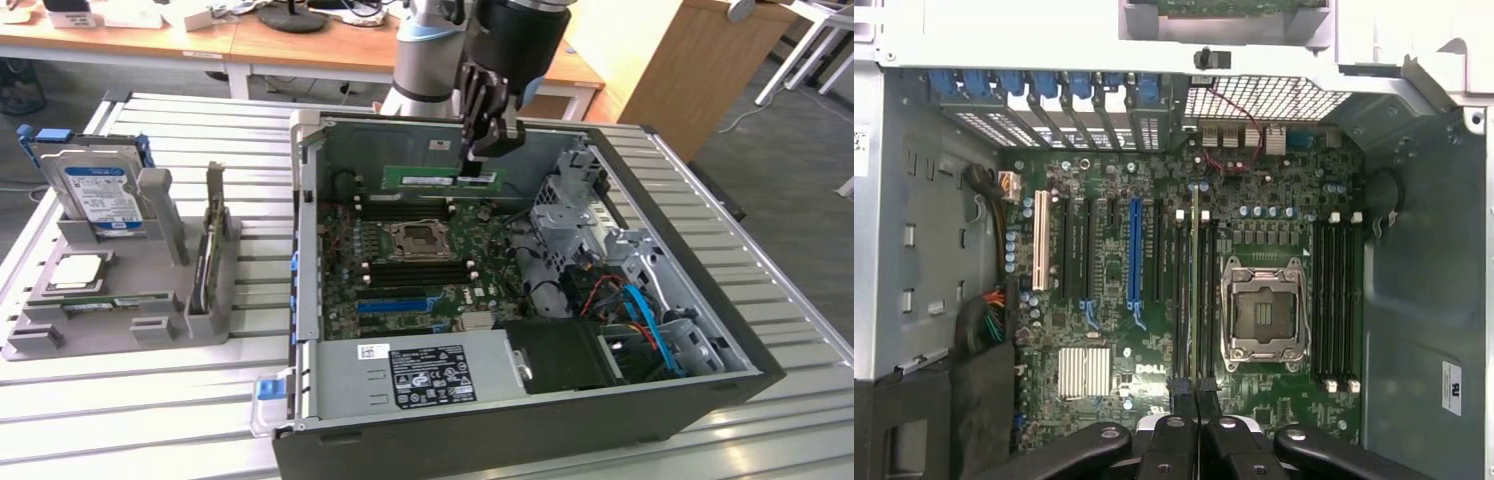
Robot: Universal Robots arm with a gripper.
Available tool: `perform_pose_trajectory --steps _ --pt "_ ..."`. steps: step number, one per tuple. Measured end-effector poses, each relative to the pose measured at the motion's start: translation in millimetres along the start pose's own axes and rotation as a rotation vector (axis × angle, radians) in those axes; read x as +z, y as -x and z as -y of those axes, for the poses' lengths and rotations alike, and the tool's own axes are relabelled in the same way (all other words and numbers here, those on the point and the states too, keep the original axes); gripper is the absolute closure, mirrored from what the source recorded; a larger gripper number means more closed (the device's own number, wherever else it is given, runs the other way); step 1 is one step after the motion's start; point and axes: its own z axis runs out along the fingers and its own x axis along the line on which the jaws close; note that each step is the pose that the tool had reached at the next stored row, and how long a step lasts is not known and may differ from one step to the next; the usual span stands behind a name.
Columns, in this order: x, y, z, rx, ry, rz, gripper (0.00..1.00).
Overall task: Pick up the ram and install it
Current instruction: 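Pick up the ram and move it above insertion slot, then insert the ram into the slot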
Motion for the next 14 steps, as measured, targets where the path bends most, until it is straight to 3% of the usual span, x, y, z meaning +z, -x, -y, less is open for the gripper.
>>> perform_pose_trajectory --steps 14 --pt "1.2 -0.4 4.6 0.0 0.0001 0.0001 0.88"
